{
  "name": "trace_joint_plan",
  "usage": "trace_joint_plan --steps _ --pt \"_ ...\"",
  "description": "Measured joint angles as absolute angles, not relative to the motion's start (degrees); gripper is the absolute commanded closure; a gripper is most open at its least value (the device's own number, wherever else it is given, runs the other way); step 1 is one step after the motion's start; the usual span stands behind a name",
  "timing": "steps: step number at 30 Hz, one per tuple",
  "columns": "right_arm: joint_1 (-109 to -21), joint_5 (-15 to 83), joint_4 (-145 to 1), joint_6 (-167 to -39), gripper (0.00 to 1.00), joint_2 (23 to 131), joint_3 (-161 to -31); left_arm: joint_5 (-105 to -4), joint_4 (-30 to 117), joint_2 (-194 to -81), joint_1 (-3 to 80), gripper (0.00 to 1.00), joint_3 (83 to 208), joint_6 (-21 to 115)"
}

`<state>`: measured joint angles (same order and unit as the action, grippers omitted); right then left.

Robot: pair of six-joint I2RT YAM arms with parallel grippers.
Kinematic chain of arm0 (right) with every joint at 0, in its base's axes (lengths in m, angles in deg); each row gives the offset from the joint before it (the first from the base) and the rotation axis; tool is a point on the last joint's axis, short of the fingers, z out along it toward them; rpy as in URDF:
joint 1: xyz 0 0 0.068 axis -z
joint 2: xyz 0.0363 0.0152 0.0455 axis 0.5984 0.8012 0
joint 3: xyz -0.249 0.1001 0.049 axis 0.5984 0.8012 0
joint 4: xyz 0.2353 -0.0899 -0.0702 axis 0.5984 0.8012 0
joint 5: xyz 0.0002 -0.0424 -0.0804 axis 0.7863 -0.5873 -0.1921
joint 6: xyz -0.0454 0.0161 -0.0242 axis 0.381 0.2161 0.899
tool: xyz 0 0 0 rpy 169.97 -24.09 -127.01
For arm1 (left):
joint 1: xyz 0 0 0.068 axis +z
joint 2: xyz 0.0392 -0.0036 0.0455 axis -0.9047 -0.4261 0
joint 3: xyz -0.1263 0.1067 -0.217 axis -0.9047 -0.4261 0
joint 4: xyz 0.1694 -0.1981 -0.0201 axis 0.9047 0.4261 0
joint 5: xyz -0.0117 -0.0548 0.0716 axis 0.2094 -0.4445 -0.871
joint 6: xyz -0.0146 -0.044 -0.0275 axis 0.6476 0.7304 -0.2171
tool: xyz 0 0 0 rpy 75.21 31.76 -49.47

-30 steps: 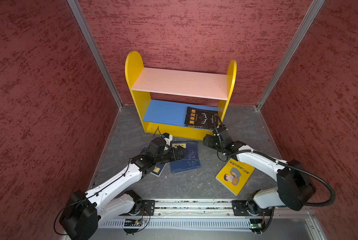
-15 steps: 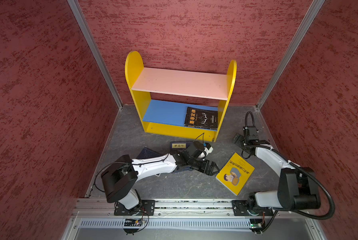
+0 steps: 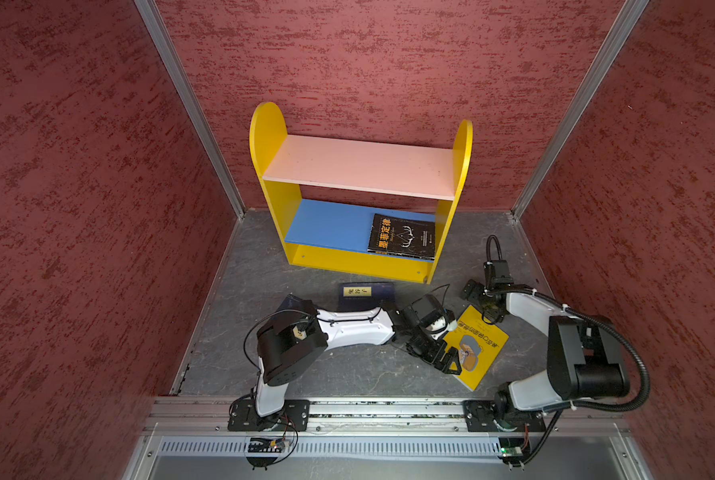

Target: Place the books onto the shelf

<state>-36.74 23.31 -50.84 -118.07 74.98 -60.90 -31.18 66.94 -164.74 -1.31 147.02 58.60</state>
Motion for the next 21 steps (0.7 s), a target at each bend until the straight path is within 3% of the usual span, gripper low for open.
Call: trace_joint_plan --steps 12,21 --pt "-36.7 24.9 -53.2 -118.4 0.01 72.9 -58.4 -28.8 71.4 -170.7 -2.9 0.01 151.2 56.0" --pt "-36.7 24.9 -51.8 -119.5 0.01 69.8 -56.0 -27.5 71.5 -173.6 0.4 0.01 153.6 55.3"
